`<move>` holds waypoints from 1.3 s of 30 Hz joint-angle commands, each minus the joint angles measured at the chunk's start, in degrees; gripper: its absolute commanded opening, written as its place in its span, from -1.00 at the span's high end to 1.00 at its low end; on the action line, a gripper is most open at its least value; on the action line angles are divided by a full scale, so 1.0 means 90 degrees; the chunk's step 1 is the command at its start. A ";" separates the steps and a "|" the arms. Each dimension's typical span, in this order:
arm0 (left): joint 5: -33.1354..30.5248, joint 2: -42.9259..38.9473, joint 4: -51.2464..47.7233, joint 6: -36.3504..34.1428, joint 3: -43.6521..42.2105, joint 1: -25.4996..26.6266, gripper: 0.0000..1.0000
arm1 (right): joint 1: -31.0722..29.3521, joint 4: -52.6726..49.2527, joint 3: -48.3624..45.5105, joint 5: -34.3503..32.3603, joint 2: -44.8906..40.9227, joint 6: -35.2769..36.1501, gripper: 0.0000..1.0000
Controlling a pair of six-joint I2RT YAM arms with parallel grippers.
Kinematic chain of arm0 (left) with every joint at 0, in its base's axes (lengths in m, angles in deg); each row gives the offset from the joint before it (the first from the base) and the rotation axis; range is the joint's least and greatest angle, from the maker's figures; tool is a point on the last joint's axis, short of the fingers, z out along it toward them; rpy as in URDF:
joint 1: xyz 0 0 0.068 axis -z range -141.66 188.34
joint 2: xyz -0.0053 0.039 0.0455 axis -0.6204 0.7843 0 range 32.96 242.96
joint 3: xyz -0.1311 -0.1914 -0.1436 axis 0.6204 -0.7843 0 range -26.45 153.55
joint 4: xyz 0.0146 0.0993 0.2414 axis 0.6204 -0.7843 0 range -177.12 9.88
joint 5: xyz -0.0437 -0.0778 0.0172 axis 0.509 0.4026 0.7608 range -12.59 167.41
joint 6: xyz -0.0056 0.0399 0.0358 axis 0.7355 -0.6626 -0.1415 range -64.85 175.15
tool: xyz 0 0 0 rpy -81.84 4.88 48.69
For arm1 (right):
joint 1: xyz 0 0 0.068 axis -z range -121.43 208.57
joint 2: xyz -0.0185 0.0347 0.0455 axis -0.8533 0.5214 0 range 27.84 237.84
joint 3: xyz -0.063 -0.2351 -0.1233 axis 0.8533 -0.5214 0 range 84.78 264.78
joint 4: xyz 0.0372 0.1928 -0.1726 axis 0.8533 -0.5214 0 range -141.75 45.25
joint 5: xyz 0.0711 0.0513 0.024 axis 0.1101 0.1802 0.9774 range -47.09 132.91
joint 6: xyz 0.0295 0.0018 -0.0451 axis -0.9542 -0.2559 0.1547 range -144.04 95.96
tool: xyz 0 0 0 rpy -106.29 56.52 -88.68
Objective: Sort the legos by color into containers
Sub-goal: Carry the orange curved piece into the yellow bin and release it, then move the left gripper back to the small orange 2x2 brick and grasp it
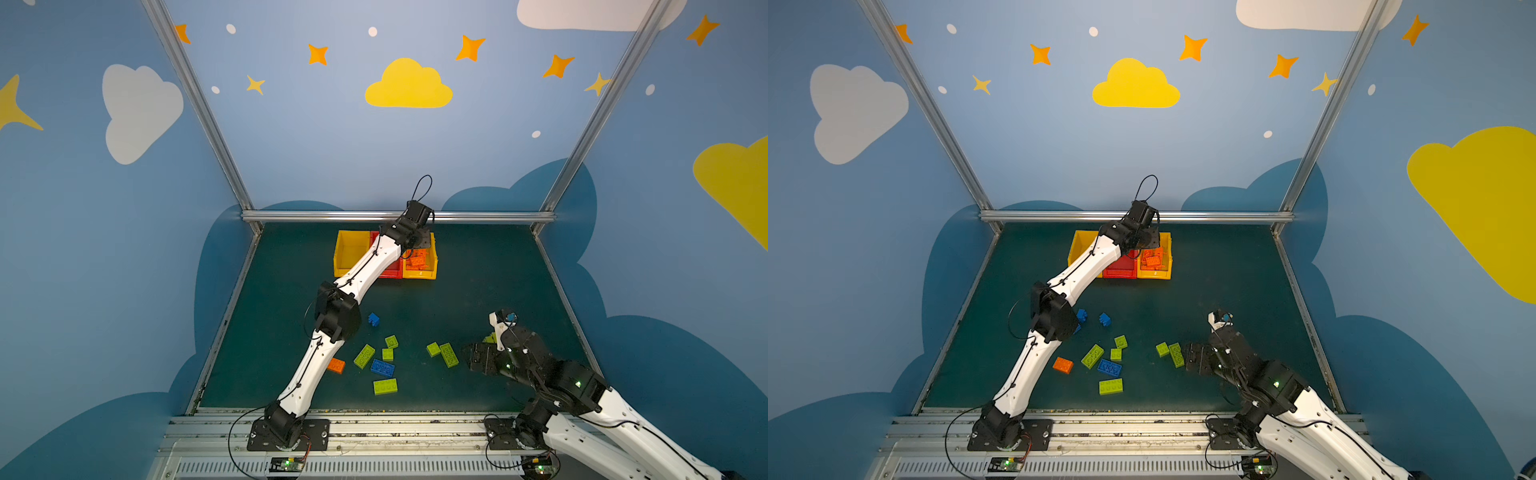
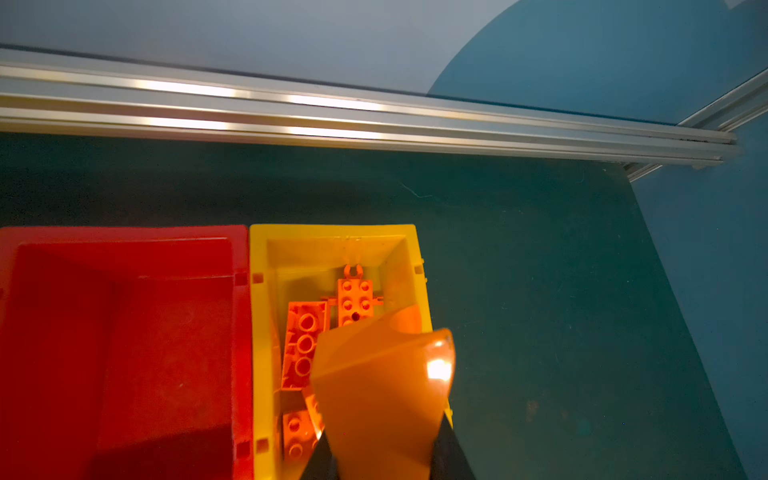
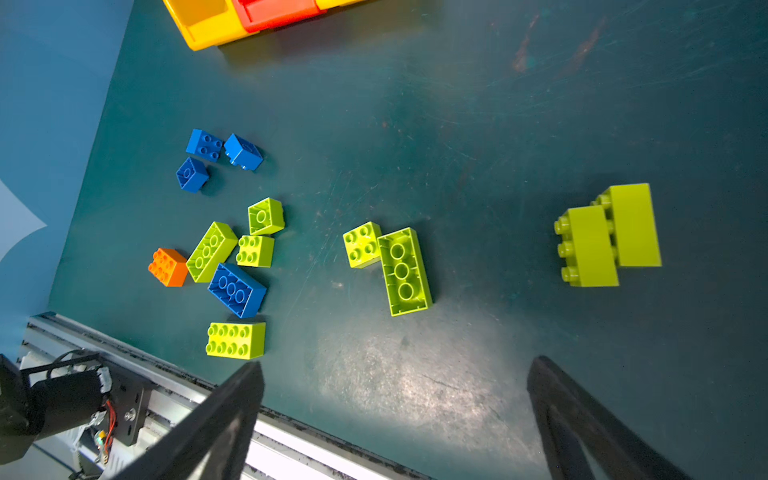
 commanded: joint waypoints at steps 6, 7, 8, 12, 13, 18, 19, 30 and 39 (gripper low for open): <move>0.0460 0.0581 0.0880 -0.0058 0.0395 -0.0129 0.74 | 0.0079 -0.0439 -0.0013 -0.0325 -0.0189 -0.0050 -0.94; 0.0460 0.0636 0.0955 -0.0062 0.0398 -0.0145 0.74 | 0.0087 -0.0447 -0.0023 -0.0340 -0.0197 -0.0050 -0.94; 0.0480 0.0690 0.1080 -0.0060 0.0388 -0.0151 0.74 | 0.0092 -0.0443 -0.0028 -0.0321 -0.0189 -0.0050 -0.94; 0.0616 0.0946 0.1366 0.0041 0.0509 -0.0251 0.70 | 0.0118 -0.0481 -0.0033 -0.0273 -0.0150 -0.0066 -0.94; 0.0654 0.0993 0.1415 0.0083 0.0563 -0.0272 0.64 | 0.0121 -0.0506 -0.0041 -0.0272 -0.0150 -0.0085 -0.94; 0.0853 0.0990 0.1517 0.0154 0.0614 -0.0306 -0.44 | 0.0140 -0.0565 -0.0033 -0.0314 -0.0220 -0.0148 -0.94; 0.0865 0.0937 0.1487 0.0159 0.0595 -0.0306 -0.55 | 0.0140 -0.0557 -0.0017 -0.0327 -0.0228 -0.0158 -0.94; 0.0713 -0.1422 0.1431 0.0514 -0.1805 -0.0147 -0.66 | 0.0153 -0.0613 0.0094 -0.0207 -0.0282 -0.0233 -0.94; -0.0122 -0.5480 0.2291 0.0678 -0.7426 -0.0037 -0.73 | 0.0126 -0.0486 -0.0029 0.0199 -0.0170 -0.0285 -0.94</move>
